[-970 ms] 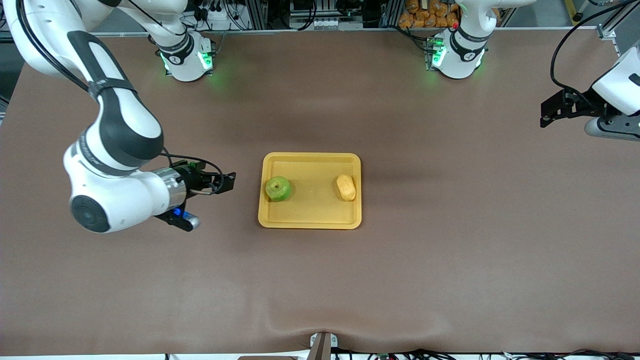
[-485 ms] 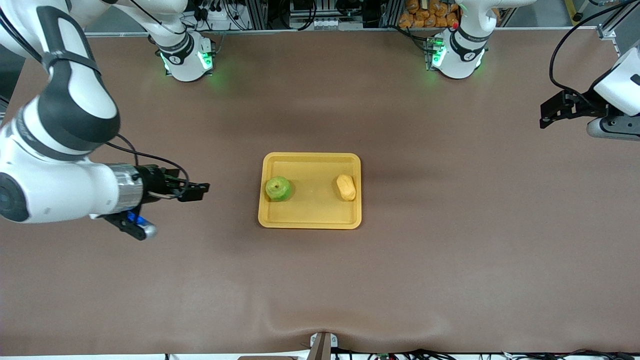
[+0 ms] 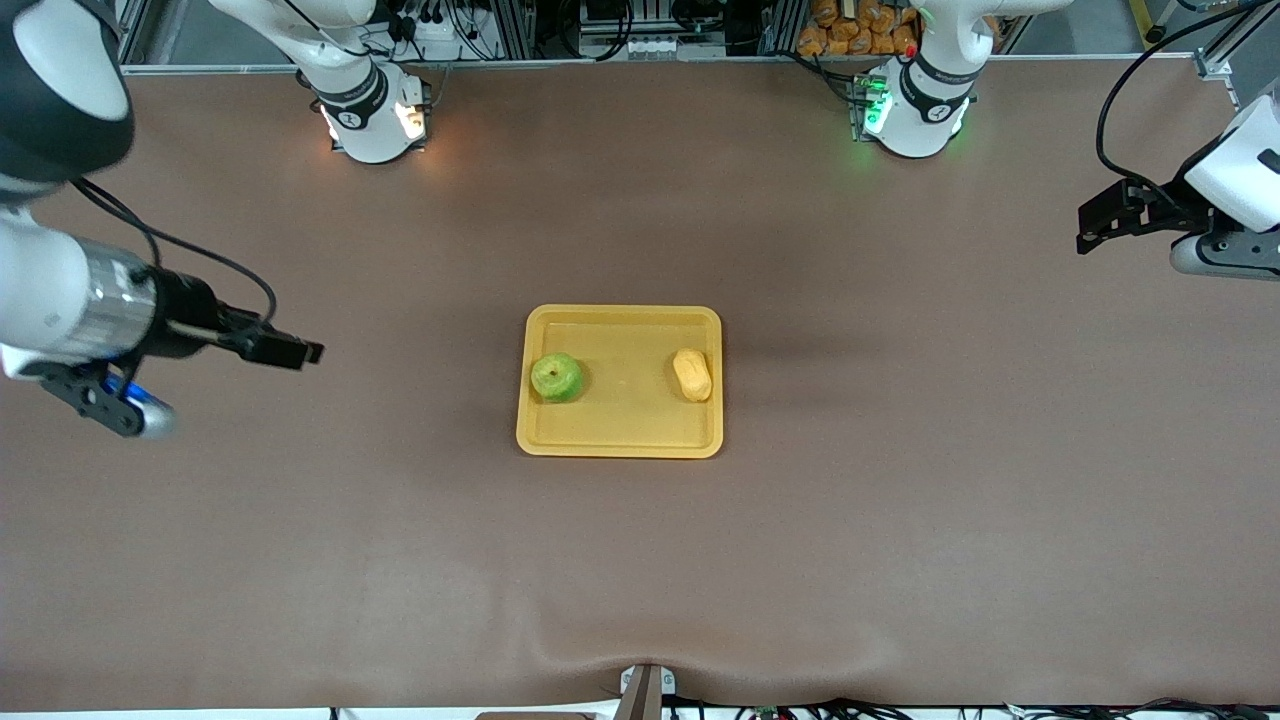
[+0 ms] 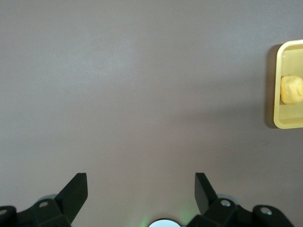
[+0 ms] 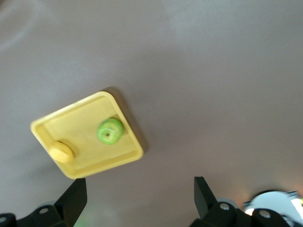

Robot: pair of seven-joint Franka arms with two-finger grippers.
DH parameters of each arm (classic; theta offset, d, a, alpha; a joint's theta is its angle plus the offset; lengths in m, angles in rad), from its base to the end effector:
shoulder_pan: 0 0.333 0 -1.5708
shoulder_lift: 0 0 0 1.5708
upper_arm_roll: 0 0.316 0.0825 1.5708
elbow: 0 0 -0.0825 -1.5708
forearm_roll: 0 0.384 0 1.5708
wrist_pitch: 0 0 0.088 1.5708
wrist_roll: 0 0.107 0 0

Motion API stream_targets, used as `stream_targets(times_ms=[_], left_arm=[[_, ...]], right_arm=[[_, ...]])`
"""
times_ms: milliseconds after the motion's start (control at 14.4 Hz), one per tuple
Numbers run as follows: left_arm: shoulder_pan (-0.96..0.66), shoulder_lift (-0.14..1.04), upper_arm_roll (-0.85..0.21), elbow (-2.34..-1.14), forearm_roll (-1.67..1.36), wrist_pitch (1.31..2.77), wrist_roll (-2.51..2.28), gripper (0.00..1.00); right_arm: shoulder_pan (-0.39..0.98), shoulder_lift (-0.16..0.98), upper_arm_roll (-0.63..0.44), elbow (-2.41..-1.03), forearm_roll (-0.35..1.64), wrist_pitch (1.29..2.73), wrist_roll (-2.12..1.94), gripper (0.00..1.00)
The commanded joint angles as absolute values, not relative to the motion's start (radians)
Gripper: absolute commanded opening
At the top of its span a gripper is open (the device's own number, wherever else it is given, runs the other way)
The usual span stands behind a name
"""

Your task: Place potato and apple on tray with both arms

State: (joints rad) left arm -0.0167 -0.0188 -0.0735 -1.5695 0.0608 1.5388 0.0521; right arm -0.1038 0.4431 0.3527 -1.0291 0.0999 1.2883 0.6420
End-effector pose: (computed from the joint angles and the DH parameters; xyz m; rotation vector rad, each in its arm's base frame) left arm 0.5439 -0.0429 0.6328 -3.0715 0.2164 0.0166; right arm 0.6353 0.1129 0.5969 -2.9044 0.5775 0.3673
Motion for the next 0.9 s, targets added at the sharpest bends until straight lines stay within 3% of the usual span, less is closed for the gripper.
stream_targets(times_ms=[0,139,346,831], left_arm=[[-0.017,-0.021,-0.078,-1.557,0.049,1.516,0.038,1.00],[-0.017,-0.021,-0.077,-1.557,0.049,1.516,0.037,1.00],[-0.015,-0.020,-0.077,-1.557,0.049,1.516,0.035,1.00],[-0.018,-0.020,-0.078,-1.557,0.049,1.516,0.032,1.00]], right_arm=[[0.000,0.368,0.200,-1.048,0.058,1.247,0.507,1.00],[0.046,0.342,0.112,-1.054,0.054,1.214,0.454,1.00],[0.038,0.315,0.077,-1.078,0.054,1.180,0.401,1.00],[0.017,0.094,-0.015,-1.383,0.054,1.313,0.175,1.00]])
